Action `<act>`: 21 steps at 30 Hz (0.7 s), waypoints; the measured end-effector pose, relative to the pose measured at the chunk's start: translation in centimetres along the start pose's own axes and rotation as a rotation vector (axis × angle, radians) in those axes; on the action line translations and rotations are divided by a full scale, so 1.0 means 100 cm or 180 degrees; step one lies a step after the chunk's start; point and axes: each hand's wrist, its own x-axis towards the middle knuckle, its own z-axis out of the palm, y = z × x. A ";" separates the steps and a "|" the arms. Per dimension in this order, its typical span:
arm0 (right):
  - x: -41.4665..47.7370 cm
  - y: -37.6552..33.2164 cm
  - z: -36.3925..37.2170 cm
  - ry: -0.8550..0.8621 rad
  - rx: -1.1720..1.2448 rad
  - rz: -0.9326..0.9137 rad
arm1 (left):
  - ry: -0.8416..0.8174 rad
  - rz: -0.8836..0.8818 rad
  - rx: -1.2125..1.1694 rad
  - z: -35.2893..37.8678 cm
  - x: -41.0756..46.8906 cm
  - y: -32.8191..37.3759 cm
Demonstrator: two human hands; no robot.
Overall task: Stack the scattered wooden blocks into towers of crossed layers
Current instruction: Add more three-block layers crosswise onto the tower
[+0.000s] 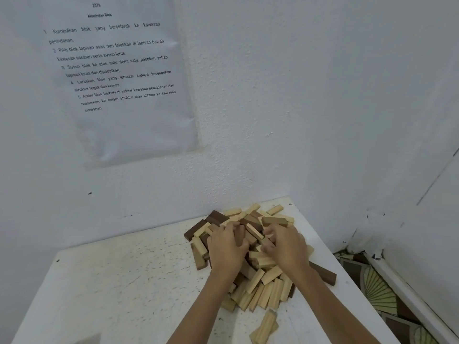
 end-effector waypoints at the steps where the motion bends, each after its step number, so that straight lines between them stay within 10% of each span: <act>1: 0.001 0.000 0.001 -0.0050 0.0085 0.0051 | 0.0080 -0.0039 -0.0194 0.000 -0.001 0.000; 13: 0.009 -0.025 0.004 0.0119 0.2015 -0.0232 | 0.0030 -0.0863 -0.3020 -0.033 -0.005 0.006; 21: 0.007 -0.035 0.018 -0.0488 0.0296 -0.0038 | -0.0016 -0.0954 -0.3260 -0.042 -0.009 -0.016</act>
